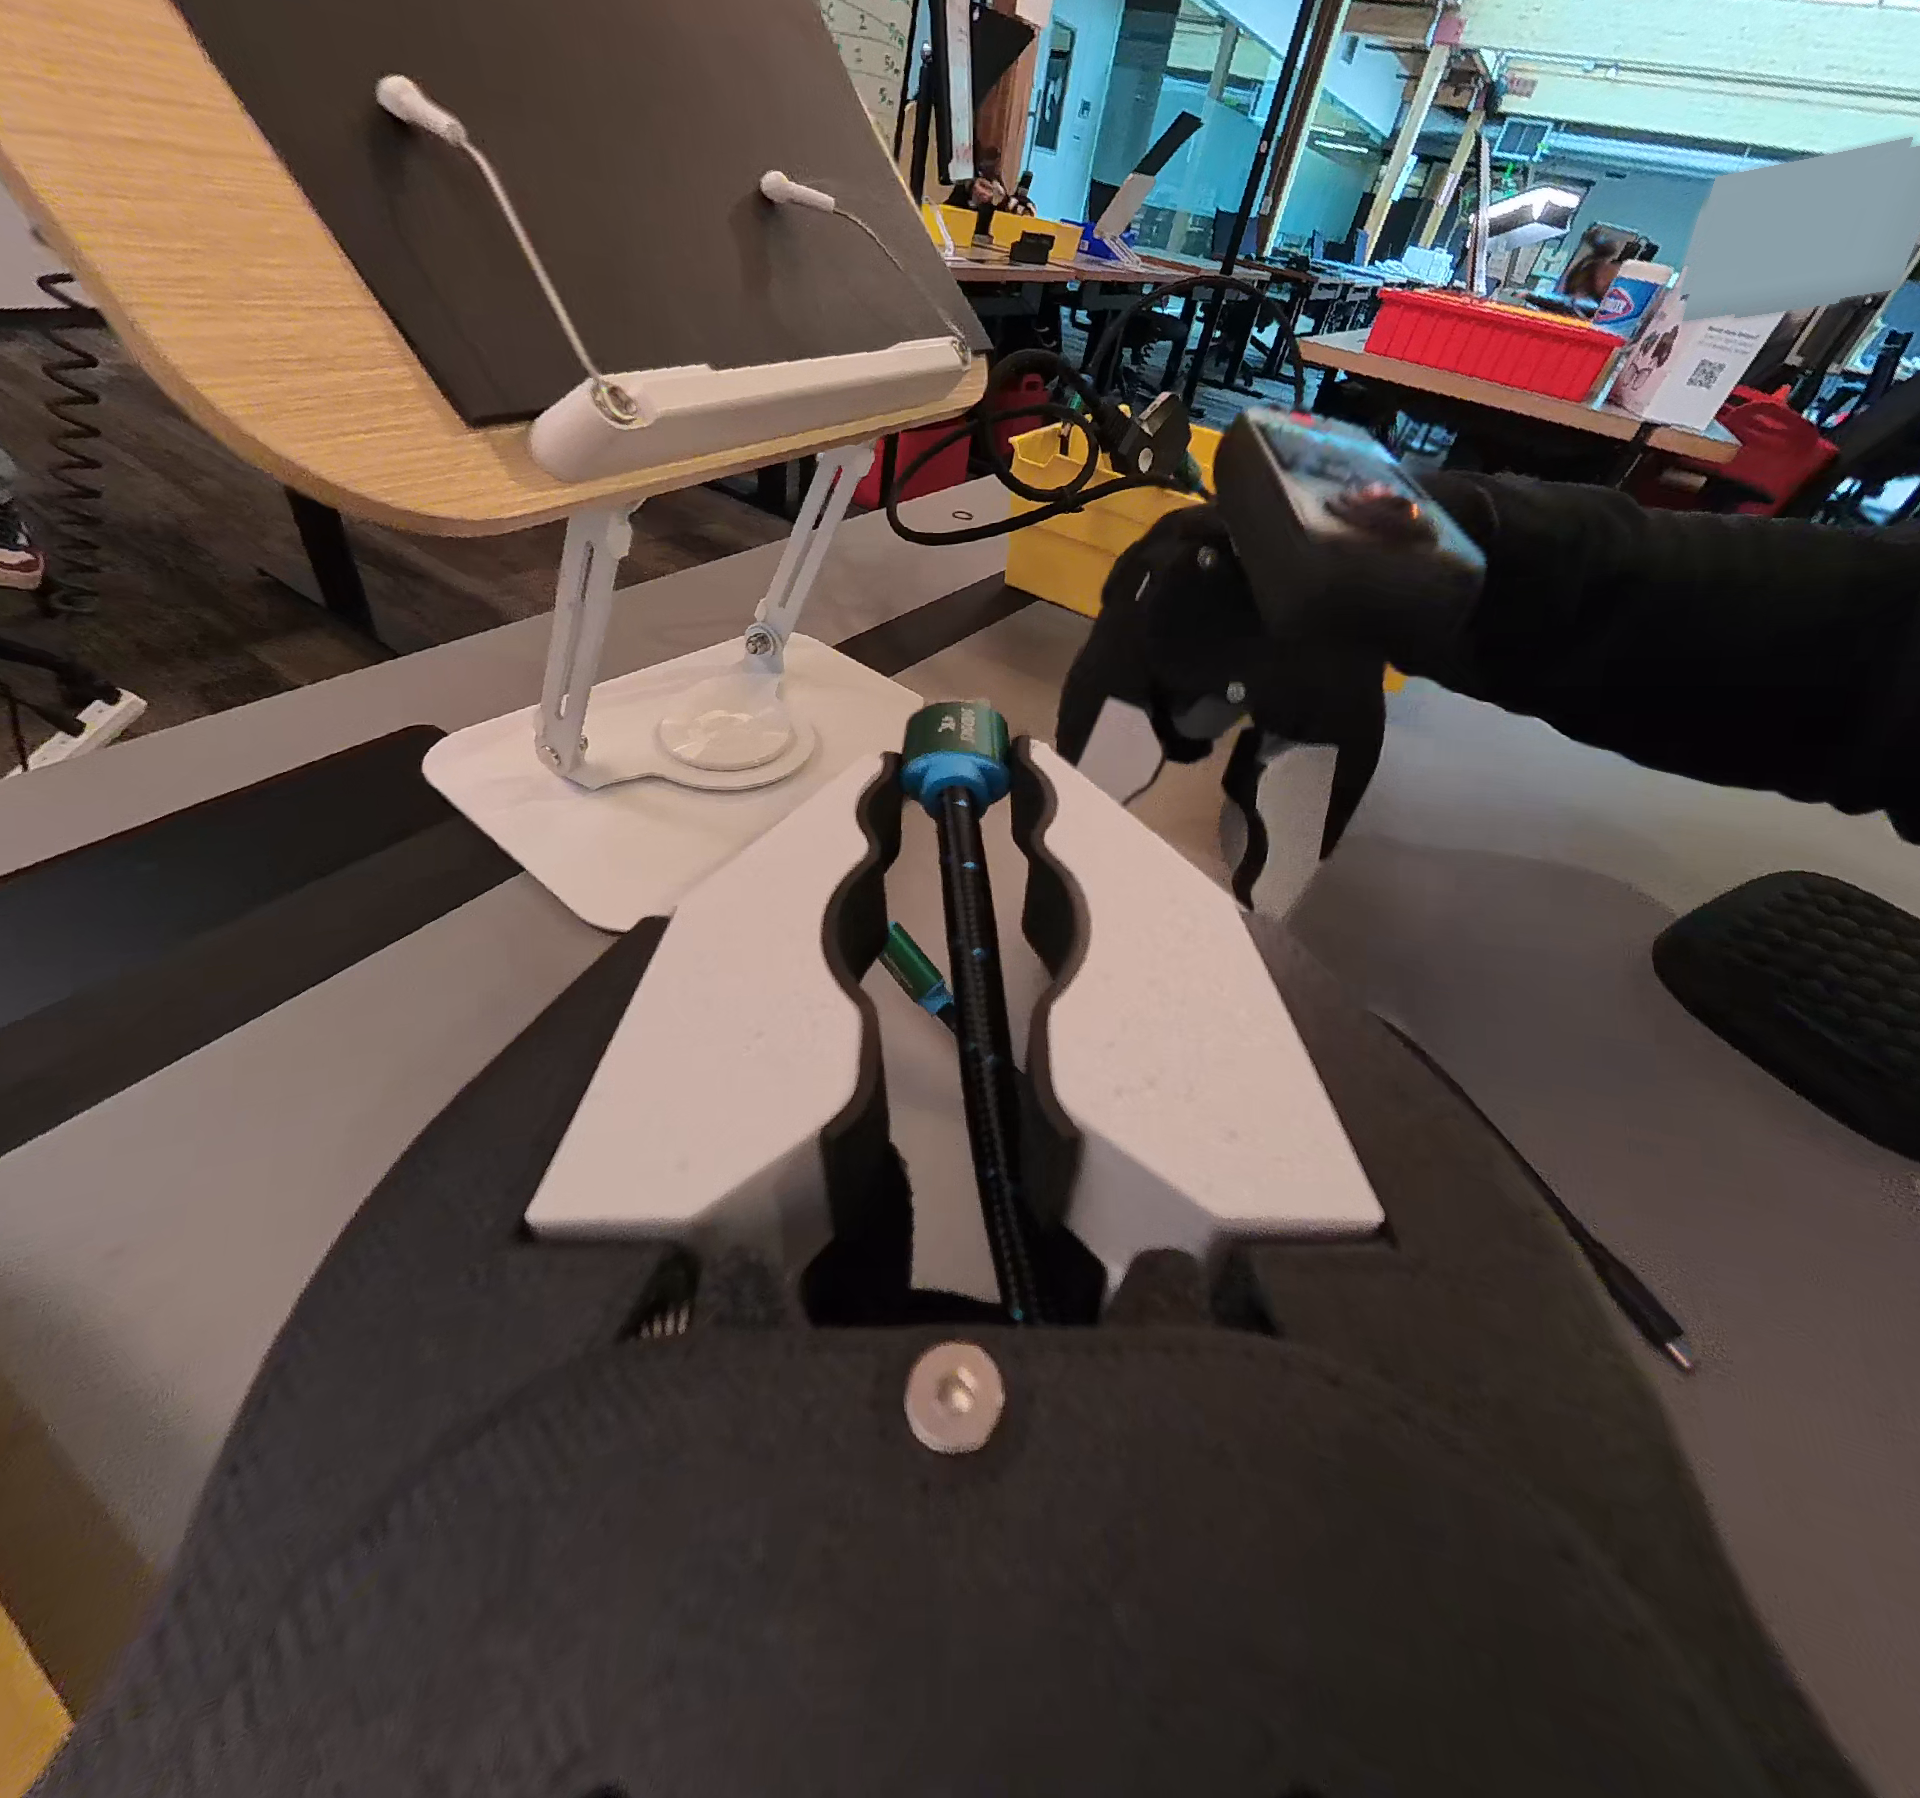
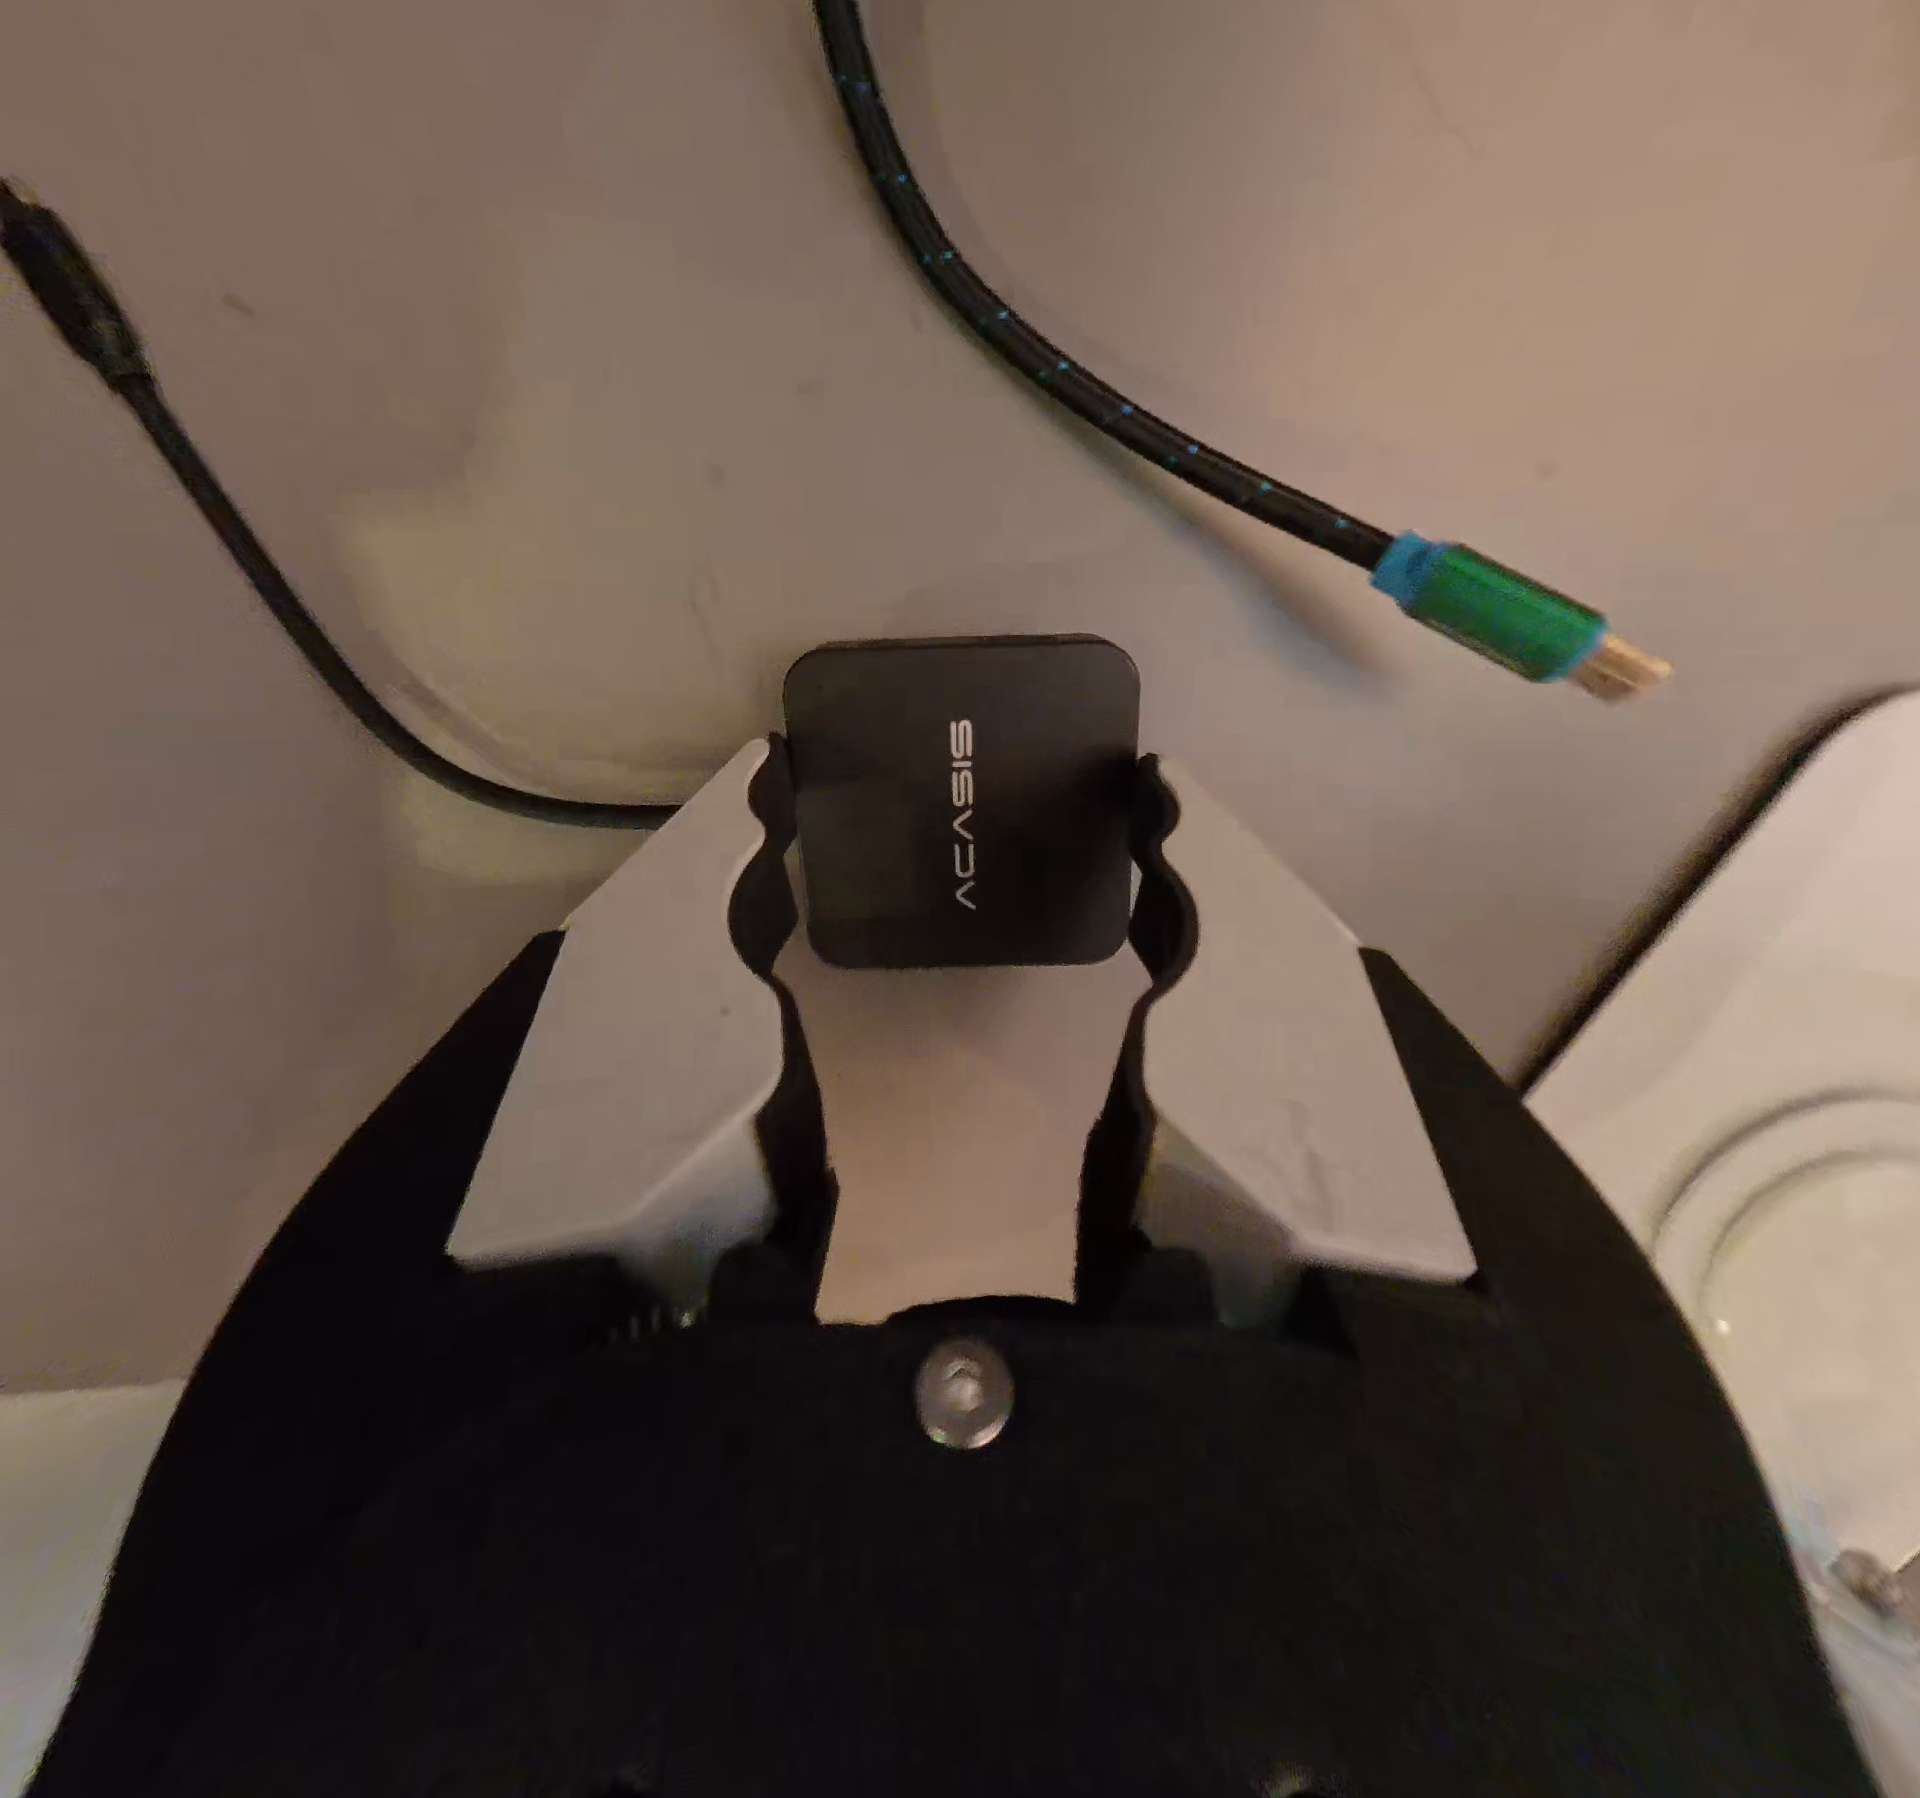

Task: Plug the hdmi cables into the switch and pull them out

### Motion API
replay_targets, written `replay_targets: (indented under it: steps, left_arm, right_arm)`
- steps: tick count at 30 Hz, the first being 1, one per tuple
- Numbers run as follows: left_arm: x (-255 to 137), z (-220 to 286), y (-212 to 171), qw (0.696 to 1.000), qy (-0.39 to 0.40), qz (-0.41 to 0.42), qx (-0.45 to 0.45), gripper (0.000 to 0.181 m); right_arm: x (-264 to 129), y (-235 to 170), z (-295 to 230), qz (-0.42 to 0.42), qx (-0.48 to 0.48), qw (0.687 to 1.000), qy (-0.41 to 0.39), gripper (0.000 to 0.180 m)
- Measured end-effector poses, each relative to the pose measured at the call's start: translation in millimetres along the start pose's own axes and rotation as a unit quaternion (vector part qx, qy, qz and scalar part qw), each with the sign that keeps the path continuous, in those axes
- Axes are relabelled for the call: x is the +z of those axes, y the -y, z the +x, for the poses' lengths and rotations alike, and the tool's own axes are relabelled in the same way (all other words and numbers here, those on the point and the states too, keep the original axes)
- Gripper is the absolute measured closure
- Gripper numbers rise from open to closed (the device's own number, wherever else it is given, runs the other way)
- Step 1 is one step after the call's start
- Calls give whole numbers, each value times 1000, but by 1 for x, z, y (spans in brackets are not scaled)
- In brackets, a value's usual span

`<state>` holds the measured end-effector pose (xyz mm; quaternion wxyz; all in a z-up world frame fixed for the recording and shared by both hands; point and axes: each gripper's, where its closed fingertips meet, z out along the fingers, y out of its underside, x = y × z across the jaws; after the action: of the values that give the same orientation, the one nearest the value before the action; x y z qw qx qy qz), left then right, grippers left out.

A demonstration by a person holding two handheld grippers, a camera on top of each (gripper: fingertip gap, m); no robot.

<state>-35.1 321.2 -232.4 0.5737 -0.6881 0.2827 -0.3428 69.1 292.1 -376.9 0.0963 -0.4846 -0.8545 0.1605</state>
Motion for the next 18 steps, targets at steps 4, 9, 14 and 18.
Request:
replay_targets:
  steps: [4,9,14,18]
  left_arm:
    - [7,10,-4,1000,-11,-15,20,163]
    - [21,29,-15,996,-30,-49,63,162]
    - [35,45,-31,989,-37,-94,111,162]
    - [46,54,-40,985,-46,-108,126,162]
  right_arm:
    - [-24,3,3,47,32,998,-28,116]
    - [-52,8,6,102,70,991,-57,116]
    - [-66,10,5,133,90,984,-83,116]
    - [-70,14,1,142,83,983,-85,116]
